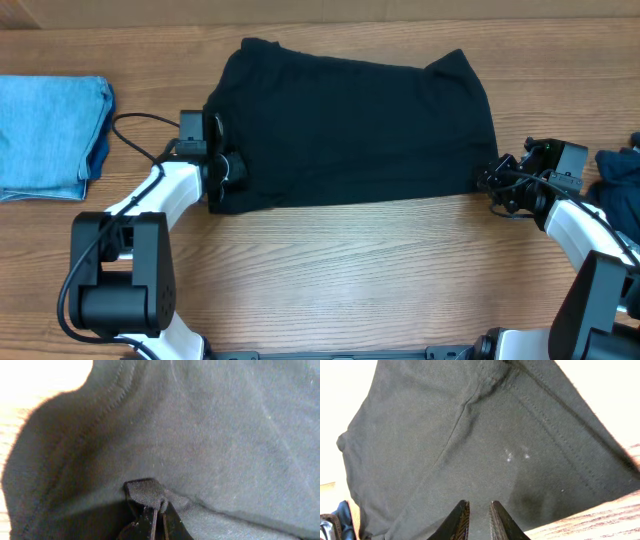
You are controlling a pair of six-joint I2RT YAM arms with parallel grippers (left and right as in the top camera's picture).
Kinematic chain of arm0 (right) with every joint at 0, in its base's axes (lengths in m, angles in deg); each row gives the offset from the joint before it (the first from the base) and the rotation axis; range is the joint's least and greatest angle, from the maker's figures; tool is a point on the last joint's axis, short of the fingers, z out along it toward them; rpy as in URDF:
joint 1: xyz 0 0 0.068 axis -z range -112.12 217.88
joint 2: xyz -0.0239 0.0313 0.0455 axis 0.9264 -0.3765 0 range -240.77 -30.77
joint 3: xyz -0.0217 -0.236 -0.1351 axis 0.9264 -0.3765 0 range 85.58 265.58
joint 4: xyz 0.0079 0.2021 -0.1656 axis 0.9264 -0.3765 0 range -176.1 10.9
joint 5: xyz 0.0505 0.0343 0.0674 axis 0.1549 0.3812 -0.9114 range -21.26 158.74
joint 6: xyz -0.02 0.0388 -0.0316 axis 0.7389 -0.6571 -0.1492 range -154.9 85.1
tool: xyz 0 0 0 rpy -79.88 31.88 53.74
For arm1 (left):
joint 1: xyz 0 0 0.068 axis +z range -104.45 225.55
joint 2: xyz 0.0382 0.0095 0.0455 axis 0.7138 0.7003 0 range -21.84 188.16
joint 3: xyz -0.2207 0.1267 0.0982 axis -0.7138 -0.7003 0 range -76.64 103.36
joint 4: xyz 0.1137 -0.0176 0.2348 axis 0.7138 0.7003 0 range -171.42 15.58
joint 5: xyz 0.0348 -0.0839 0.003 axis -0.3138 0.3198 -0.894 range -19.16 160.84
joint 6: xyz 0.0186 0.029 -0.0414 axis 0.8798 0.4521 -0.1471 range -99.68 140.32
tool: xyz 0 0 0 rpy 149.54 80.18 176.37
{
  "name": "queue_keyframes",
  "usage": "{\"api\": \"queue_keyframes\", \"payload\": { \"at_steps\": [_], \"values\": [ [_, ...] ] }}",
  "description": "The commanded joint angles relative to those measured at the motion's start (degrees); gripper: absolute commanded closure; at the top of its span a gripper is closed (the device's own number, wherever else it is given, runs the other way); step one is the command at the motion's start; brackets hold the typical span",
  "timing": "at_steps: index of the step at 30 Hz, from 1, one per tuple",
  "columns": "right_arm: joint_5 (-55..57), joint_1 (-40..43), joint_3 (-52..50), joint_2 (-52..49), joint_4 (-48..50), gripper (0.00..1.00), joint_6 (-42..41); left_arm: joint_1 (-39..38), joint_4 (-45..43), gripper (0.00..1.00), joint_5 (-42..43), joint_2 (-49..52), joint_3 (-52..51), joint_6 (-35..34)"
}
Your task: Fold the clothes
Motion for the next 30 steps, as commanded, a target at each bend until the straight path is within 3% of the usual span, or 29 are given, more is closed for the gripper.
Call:
{"api": "queue_keyframes", "payload": {
  "at_steps": [1, 5, 7, 8, 11, 13, 15, 19, 23, 25, 27, 30],
  "values": [
    [-0.4, -0.2, 0.2, -0.3, -0.3, 0.82, 0.2, 1.3, -0.5, 0.91, -1.0, 0.9, 2.2, 0.2],
    [-0.4, -0.2, 0.2, -0.3, -0.3, 0.80, 0.4, 1.4, 2.3, 0.86, -1.1, 0.9, 2.2, 0.3],
    [-0.4, -0.2, 0.2, -0.3, -0.3, 0.71, 1.3, 1.5, 4.1, 0.83, -1.3, 0.9, 2.2, 0.5],
    [-0.4, -0.2, 0.2, -0.3, -0.4, 0.61, 2.0, 1.8, 4.9, 0.77, -1.1, 0.7, 2.2, 0.5],
    [-0.4, -0.2, 0.2, -0.3, -0.3, 0.45, 2.1, 3.0, 6.3, 0.55, -1.0, -0.3, 2.3, 0.5],
    [-0.4, -0.2, 0.2, -0.3, -0.1, 0.39, 2.9, 4.5, 6.6, 0.44, -0.7, -2.2, 2.4, 0.4],
    [-0.4, -0.2, 0.2, -0.3, -0.2, 0.36, 4.4, 6.4, 6.6, 0.24, -0.4, -4.9, 2.5, 0.4],
    [-0.1, -0.2, 0.2, -0.3, 0.0, 0.35, 7.0, 10.1, 7.0, 0.23, 2.0, -9.6, 2.6, 0.4],
    [6.6, -0.2, 0.2, -0.3, -0.2, 0.36, 7.5, 12.0, 10.3, 0.32, 10.9, -12.2, 2.6, 0.5],
    [9.4, -0.2, 0.2, -0.3, -0.1, 0.48, 7.5, 11.9, 12.5, 0.34, 14.1, -12.5, 2.6, 0.9],
    [11.1, -0.1, 0.2, -0.3, 0.3, 0.52, 7.9, 11.3, 15.3, 0.34, 16.3, -12.5, 2.6, 2.1],
    [12.7, 0.3, 0.2, -0.3, 3.0, 0.30, 12.9, 9.8, 19.7, 0.35, 16.4, -12.5, 2.6, 3.7]
  ]
}}
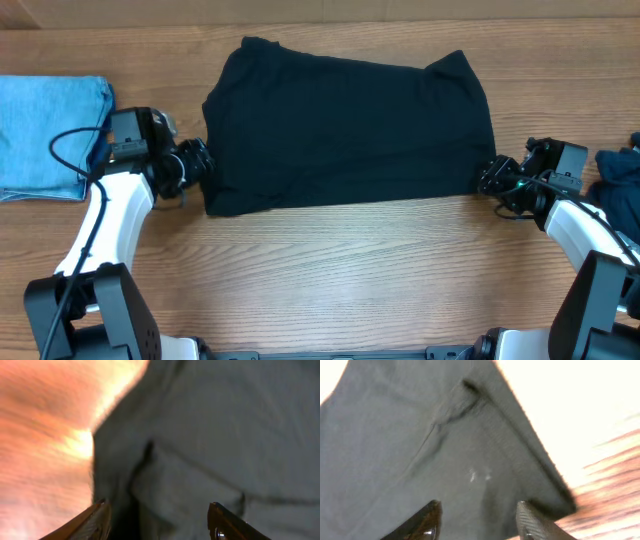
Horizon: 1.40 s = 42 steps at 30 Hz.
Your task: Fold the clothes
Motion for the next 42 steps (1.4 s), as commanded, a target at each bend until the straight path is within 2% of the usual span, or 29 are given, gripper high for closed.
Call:
{"api": "queue_keyframes", "payload": {
  "at_steps": [1, 6, 12, 16, 20, 22, 26, 31, 35, 37, 42],
  "values": [
    [4.4, 0.4, 0.2, -0.3, 3.2, 0.24, 6.5, -2.0, 3.5, 0.36, 4.8, -0.4, 0.9, 3.6],
    [4.7, 1.4, 0.2, -0.7, 2.8, 0.21, 7.7, -4.0, 6.4, 0.39, 6.0, -0.4, 0.9, 5.6],
    [4.2, 1.4, 0.2, -7.0, 0.0, 0.27, 6.3, -4.5, 6.8, 0.43, 13.4, -0.7, 0.9, 9.2],
    [2.7, 1.4, 0.2, -11.0, 0.0, 0.35, 4.4, -4.5, 6.8, 0.45, 13.6, -3.0, 0.9, 11.8],
    [0.3, 1.4, 0.2, -11.3, -0.1, 0.46, 4.4, -4.5, 7.1, 0.47, 14.0, -8.0, 0.9, 12.8],
    [0.0, 1.4, 0.3, -11.3, -0.8, 0.62, 4.1, -4.5, 7.5, 0.47, 14.1, -11.3, 0.9, 12.7],
    [-0.1, 1.4, 0.3, -10.6, -6.0, 0.78, 1.1, -4.5, 7.7, 0.44, 14.3, -19.0, 0.9, 12.7],
    [1.2, 1.4, 0.3, -7.8, -12.6, 0.84, -2.7, -4.5, 8.9, 0.43, 12.0, -25.7, 0.9, 12.7],
    [12.8, 1.4, 0.3, -3.4, -19.1, 0.86, -7.8, -4.5, 12.5, 0.41, 7.7, -27.3, 0.9, 12.8],
    [18.3, 1.4, 0.3, -0.4, -20.3, 0.84, -8.9, -4.5, 15.2, 0.41, 6.5, -27.1, 0.9, 13.9],
    [18.4, 1.4, 0.2, 0.6, -20.4, 0.81, -7.9, -4.5, 18.6, 0.40, 2.3, -26.8, 0.9, 14.0]
  ]
}}
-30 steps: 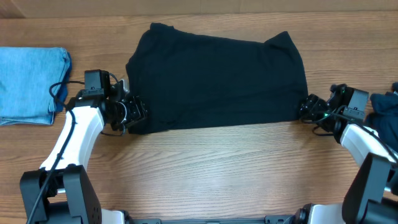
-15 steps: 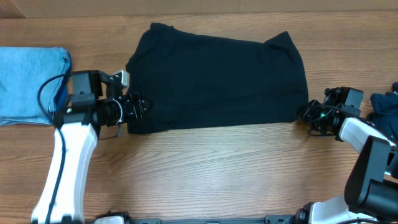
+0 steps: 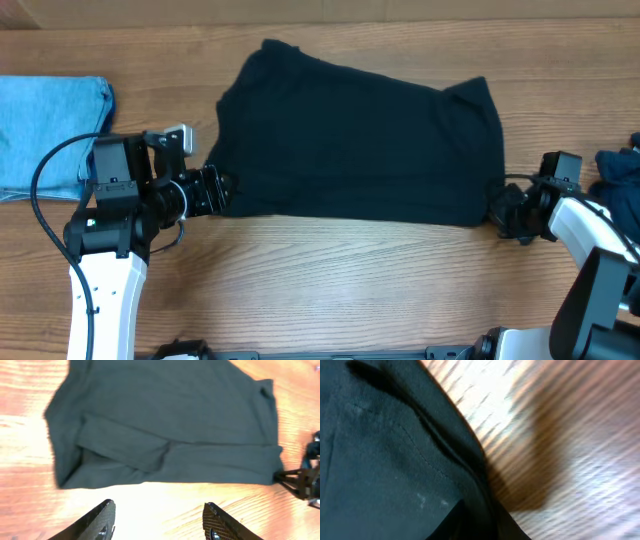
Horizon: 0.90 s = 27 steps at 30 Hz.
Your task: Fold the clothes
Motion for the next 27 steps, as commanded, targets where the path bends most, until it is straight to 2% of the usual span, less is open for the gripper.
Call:
{"api": "queue_keyframes", "payload": {
  "at_steps": [1, 5, 10, 15, 17, 19, 22, 27],
  "values": [
    [5.9, 0.0, -0.7, 1.2, -0.1, 0.81, -0.9, -0.4, 2.9, 0.40, -6.8, 0.2, 0.9, 1.5],
    [5.9, 0.0, -0.7, 1.2, -0.1, 0.81, -0.9, -0.4, 7.5, 0.41, -8.8, 1.5, 0.7, 1.5],
    [5.9, 0.0, -0.7, 1.2, -0.2, 0.81, -0.9, -1.1, 8.9, 0.42, -8.8, 5.5, -0.4, 1.0],
    [5.9, 0.0, -0.7, 1.2, -0.2, 0.81, -0.7, -6.1, 3.9, 0.57, -7.6, 11.6, -3.4, 1.1],
    [5.9, 0.0, -0.7, 1.2, -0.2, 0.81, -0.7, -8.3, 2.6, 0.59, -10.3, 14.5, -3.5, 0.7],
    [5.4, 0.0, -0.7, 1.2, -0.2, 0.81, -0.7, -9.7, 0.8, 0.59, -15.4, 17.9, -3.5, -1.7],
    [4.9, 0.0, -0.7, 1.2, -0.2, 0.81, -0.6, -9.7, -1.9, 0.58, -15.9, 20.9, -3.5, -1.9],
    [3.5, 0.0, -0.7, 1.2, -0.2, 0.81, -0.3, -9.7, -3.7, 0.53, -24.3, 22.0, -3.5, -3.5]
  ]
}}
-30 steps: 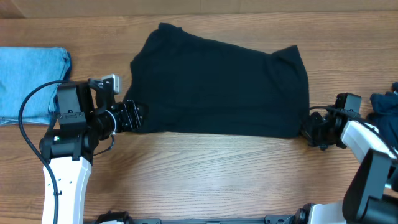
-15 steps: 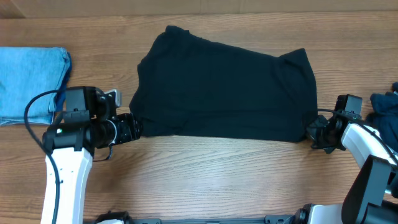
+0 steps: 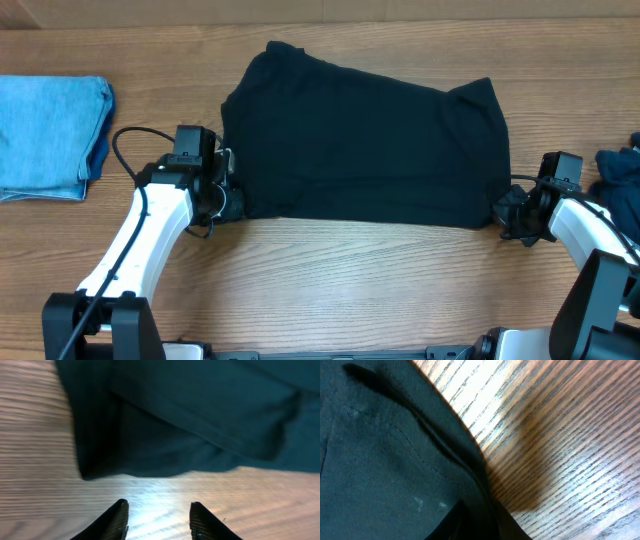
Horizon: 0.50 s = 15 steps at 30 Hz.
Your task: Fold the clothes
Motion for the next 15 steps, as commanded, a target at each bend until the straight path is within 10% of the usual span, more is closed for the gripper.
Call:
{"api": "queue_keyframes", "payload": {
  "at_steps": [1, 15],
  "values": [
    [0.6, 0.0, -0.7, 1.0, -0.1, 0.80, 0.2, 0.0, -1.6, 0.50, -7.6, 0.0, -0.4, -1.0],
    [0.6, 0.0, -0.7, 1.0, 0.3, 0.79, 0.2, 0.0, -7.6, 0.56, 0.1, 1.0, -1.0, 4.7]
  ]
}}
